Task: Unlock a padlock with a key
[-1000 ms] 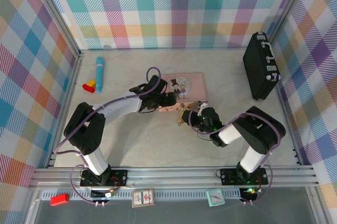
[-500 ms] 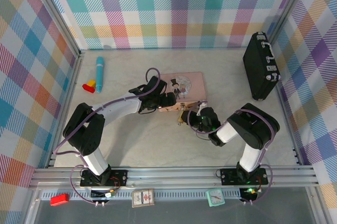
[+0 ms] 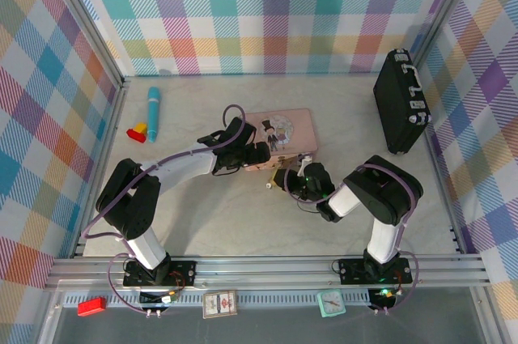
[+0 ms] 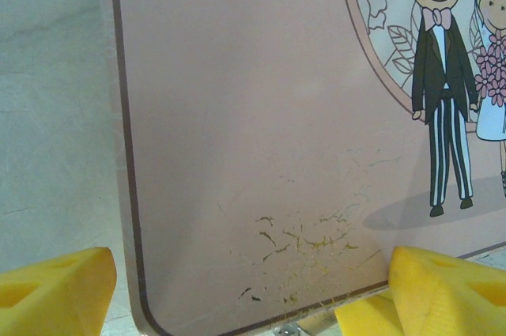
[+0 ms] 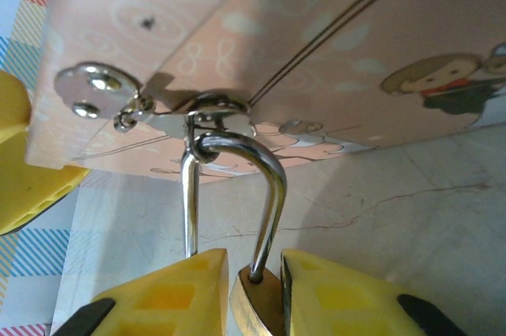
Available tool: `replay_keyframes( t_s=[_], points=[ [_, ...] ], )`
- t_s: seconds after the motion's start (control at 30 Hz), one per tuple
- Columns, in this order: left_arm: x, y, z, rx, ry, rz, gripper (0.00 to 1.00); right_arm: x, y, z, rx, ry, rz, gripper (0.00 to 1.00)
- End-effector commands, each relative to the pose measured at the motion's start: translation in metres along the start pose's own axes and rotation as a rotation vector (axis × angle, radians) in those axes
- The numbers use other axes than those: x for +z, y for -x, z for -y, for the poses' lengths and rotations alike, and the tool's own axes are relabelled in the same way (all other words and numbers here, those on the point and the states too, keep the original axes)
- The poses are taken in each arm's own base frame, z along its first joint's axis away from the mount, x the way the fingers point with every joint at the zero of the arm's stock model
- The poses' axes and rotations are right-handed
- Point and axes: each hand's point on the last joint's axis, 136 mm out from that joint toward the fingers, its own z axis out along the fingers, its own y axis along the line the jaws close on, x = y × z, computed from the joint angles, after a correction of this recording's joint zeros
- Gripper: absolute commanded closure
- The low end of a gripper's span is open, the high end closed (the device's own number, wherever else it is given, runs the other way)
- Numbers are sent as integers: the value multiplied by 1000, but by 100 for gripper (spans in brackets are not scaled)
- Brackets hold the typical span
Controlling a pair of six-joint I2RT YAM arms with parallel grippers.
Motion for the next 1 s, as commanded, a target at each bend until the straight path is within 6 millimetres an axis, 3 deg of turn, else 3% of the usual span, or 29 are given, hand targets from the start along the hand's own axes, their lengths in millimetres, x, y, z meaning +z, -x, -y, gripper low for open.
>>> replay_keyframes(
  t_s=[0.0,0.2,0.43,0.73,0.97],
  points=[
    [-4,-14,-8,8,31,-32,12,4,1,-7,6,17,-9,76],
    [-7,-16,-10,1,20,-27,12,2,8,0,43,-30,37,75],
    [-5,-21,-8,-18,-3,-29,12,-6,28,-16,41,73,174,74],
    [-7,-22,-7,-12,-5,-25,13,1,28,0,61,-7,173,79],
    [-5,-24,-6,-14,-9,-30,13,8,26,-5,53,29,157,79]
  ],
)
